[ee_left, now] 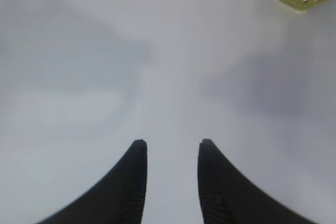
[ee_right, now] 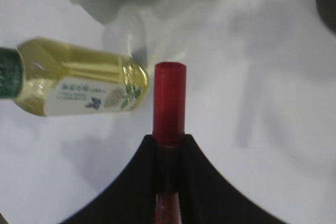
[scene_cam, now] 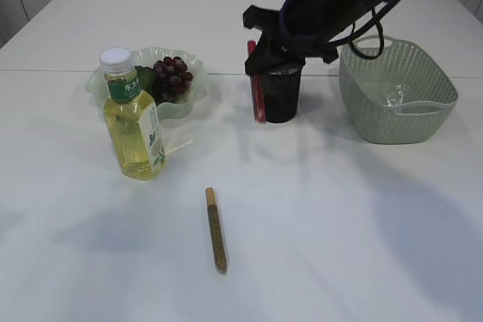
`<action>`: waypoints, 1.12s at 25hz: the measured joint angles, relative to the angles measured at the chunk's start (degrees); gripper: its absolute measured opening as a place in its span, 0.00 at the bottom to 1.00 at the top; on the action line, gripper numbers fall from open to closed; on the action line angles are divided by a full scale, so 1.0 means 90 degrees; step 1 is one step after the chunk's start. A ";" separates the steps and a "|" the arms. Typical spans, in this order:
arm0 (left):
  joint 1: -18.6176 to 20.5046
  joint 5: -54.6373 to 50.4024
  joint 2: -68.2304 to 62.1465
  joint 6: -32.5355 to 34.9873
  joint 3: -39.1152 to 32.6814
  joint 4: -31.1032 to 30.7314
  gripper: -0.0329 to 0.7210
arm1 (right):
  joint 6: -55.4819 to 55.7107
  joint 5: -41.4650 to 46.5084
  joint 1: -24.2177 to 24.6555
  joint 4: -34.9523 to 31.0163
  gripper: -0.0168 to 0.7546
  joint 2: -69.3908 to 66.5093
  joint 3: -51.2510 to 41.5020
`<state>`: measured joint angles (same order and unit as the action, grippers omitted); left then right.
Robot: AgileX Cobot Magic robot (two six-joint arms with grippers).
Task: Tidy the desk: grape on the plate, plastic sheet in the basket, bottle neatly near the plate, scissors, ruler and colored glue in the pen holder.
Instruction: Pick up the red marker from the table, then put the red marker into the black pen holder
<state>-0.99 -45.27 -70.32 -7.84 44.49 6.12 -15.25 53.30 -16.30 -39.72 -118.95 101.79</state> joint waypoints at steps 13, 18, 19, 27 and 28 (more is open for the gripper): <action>0.0000 -0.0247 0.0000 0.0000 0.0000 0.0000 0.36 | -0.4245 -0.1504 0.1160 -0.2724 0.15 -0.0106 0.0401; 0.0000 -0.0414 0.0000 0.0000 0.0000 0.0000 0.36 | -0.6179 -0.1926 0.1171 -0.3996 0.15 -0.0449 0.0414; 0.0000 -0.0444 0.0000 0.0000 0.0000 0.0000 0.36 | -0.6623 -0.1971 0.1171 -0.4254 0.15 -0.0500 0.0414; 0.0000 -0.0665 0.0000 0.0000 0.0000 0.0000 0.36 | -0.8375 -0.2093 0.1171 -0.5162 0.15 -0.1056 0.0417; 0.0000 -0.0694 0.0000 0.0000 0.0000 0.0000 0.36 | -0.8470 -0.2108 0.1171 -0.5203 0.15 -0.1086 0.0417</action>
<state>-0.99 -51.51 -70.32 -7.84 44.49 6.12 -91.49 34.33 -5.76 -86.55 -128.73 105.54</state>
